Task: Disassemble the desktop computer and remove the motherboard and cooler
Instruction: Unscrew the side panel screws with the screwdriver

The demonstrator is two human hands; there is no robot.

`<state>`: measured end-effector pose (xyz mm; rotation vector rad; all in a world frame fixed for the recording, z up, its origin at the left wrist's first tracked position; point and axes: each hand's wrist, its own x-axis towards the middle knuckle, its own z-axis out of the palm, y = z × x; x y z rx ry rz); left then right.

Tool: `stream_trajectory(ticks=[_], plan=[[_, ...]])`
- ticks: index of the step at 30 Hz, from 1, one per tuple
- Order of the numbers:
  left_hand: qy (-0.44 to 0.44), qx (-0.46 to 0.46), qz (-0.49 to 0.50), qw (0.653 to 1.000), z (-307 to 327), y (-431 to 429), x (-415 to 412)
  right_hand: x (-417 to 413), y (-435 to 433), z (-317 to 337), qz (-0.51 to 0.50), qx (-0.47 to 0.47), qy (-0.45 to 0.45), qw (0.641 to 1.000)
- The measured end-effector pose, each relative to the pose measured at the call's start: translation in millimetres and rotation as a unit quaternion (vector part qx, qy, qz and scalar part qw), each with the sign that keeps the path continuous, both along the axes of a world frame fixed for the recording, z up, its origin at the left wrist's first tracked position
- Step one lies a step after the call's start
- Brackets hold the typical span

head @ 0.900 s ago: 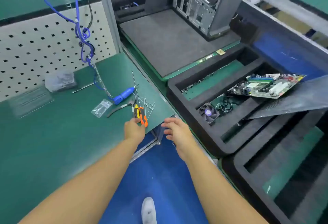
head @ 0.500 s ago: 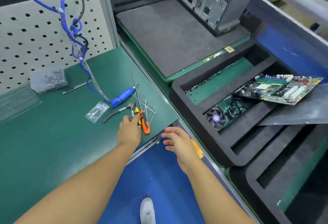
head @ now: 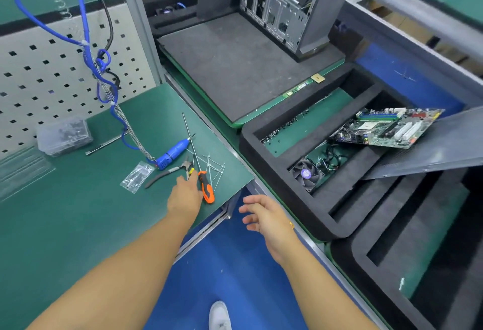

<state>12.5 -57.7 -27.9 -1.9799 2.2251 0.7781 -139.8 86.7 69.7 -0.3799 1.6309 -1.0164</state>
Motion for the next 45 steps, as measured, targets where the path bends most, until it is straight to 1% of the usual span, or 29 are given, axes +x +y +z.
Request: stream_trajectory(ticks=[2, 4, 6, 9, 11, 13, 16, 17, 19, 21, 24, 28, 30, 32, 37, 41, 43, 45], plan=[[0.028, 0.014, 0.033, 0.999, 1.5, 3.9, 3.5, 0.5, 3.2, 1.6, 0.000, -0.002, -0.001, 1.000], [0.089, 0.017, 0.083, 0.992, 5.6, 7.6, 7.3, 0.2, 6.4, 3.8, 0.000, -0.005, -0.002, 1.000], [0.156, 0.001, 0.128, 0.979, 15.4, 11.9, 7.7, -1.2, 10.6, 8.1, 0.002, -0.005, -0.005, 1.000], [0.248, -0.013, 0.138, 0.959, 48.6, 28.5, -4.2, -5.4, 16.8, 18.5, -0.005, -0.010, -0.014, 1.000], [0.340, -0.005, 0.145, 0.929, 77.7, 46.9, -21.5, -9.5, 20.2, 27.1, -0.018, -0.023, -0.023, 0.999], [0.413, 0.009, 0.137, 0.900, 106.4, 69.7, -44.7, -15.9, 25.0, 37.7, -0.038, -0.042, -0.033, 0.998], [0.501, 0.081, 0.082, 0.858, 137.5, 110.3, -86.0, -34.6, 37.8, 55.8, -0.059, -0.100, -0.040, 0.992], [0.507, 0.098, 0.051, 0.855, 144.3, 125.2, -100.4, -43.8, 44.9, 62.1, -0.068, -0.123, -0.041, 0.989], [0.497, 0.109, -0.013, 0.861, 154.2, 154.4, -129.2, -65.6, 64.9, 76.6, -0.106, -0.145, -0.040, 0.983], [0.495, 0.120, -0.064, 0.858, 163.7, 182.2, -158.8, -91.7, 92.3, 90.1, -0.156, -0.142, -0.004, 0.977], [0.504, 0.140, -0.146, 0.840, 177.6, 223.6, -206.4, -134.0, 148.5, 108.1, -0.225, -0.138, 0.079, 0.961], [0.509, 0.180, -0.257, 0.801, 195.2, 290.9, -269.2, -187.5, 239.0, 128.1, -0.299, -0.151, 0.130, 0.933], [0.519, 0.206, -0.271, 0.784, 200.3, 330.4, -299.1, -209.8, 286.2, 136.5, -0.329, -0.162, 0.141, 0.920], [0.519, 0.218, -0.285, 0.776, 203.3, 371.9, -324.9, -228.0, 334.8, 143.0, -0.354, -0.167, 0.155, 0.907], [0.504, 0.215, -0.335, 0.766, 215.3, 475.2, -374.0, -257.4, 453.5, 151.8, -0.402, -0.190, 0.175, 0.878], [0.481, 0.180, -0.364, 0.777, 221.7, 546.9, -405.5, -273.4, 537.4, 153.0, -0.429, -0.198, 0.178, 0.863], [0.456, 0.150, -0.407, 0.777, 224.4, 576.8, -421.7, -283.3, 574.0, 151.9, -0.447, -0.187, 0.176, 0.857], [0.420, 0.105, -0.478, 0.764, 224.5, 603.1, -439.9, -293.0, 608.1, 150.9, -0.472, -0.174, 0.159, 0.850]])
